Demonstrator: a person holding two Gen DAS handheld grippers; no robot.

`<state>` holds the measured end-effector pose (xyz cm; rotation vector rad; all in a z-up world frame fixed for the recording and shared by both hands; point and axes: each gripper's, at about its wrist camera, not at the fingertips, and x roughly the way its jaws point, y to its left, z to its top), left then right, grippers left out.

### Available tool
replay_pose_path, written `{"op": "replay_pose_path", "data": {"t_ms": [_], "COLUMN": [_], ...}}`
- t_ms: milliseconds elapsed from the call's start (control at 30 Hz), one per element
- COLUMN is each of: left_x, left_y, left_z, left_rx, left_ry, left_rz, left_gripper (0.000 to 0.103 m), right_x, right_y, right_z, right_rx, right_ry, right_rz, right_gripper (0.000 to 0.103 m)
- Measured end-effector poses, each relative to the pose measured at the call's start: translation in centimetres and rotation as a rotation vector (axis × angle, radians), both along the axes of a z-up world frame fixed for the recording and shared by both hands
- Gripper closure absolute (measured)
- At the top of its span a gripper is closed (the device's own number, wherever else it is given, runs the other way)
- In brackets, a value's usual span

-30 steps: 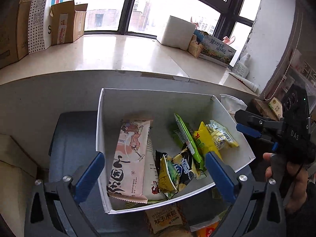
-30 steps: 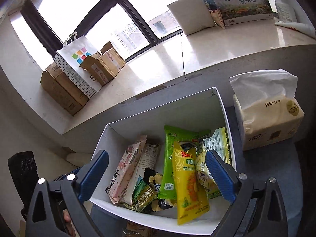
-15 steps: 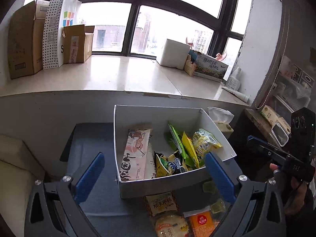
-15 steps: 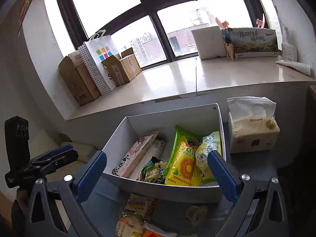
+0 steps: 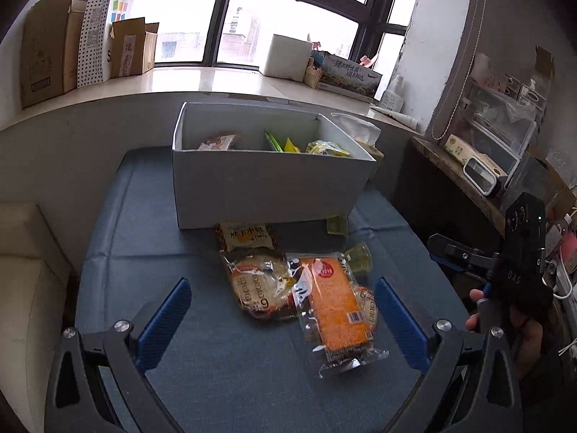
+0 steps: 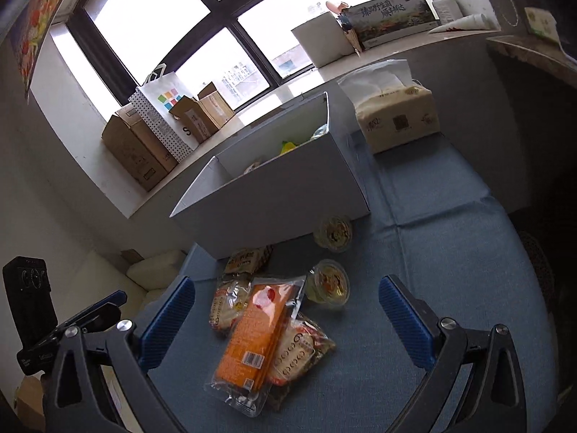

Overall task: Organize snacks
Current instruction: 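Grasp a jelly cup with the right tool while the left tool grasps the yellow corn-cake bag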

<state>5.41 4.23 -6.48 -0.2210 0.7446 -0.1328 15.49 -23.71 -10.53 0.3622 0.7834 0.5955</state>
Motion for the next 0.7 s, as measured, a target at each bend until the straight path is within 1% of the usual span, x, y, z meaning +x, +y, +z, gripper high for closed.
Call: {"op": "replay_pose_path", "data": {"t_ms": [100,167,267,333,500,600,700], "left_x": [-0.8,-1.0,-1.0,-1.1,-1.3,-1.4,-1.4], "left_y": [-0.7,-1.0,-1.1,-1.0,-0.7,-0.3,0.1], "left_z": [-1.0,-1.5,-1.8,-1.9,-2.0,-2.3,-2.6], "left_rx": [-0.014,-0.001,0.009,0.0,0.005,-0.002,-0.016], "left_ry": [0.015,0.026,0.037,0.036,0.037,0.045,0.064], "left_rz": [0.002,0.007,0.01,0.012,0.023,0.027,0.037], "left_gripper": [0.0,0.0,0.0,0.0,0.0,0.0,0.0], "right_x": [-0.8,-0.4,0.6,1.9,6.3,9.1,11.0], "right_y": [0.2,0.7,2.0,3.4,6.9,8.7,10.5], "right_z": [-1.3,-1.6,-1.6,-1.5,-2.3,-3.2,-4.4], "right_rx": [-0.052,-0.077,-0.148,-0.229,-0.378,-0.435,-0.516], "right_ry": [0.013,0.023,-0.006,-0.023,-0.057,-0.031,-0.018], "right_rz": [-0.012,-0.001,0.004,0.013,0.025,0.041,0.076], "right_gripper": [0.0,0.0,0.0,0.0,0.0,0.0,0.0]}}
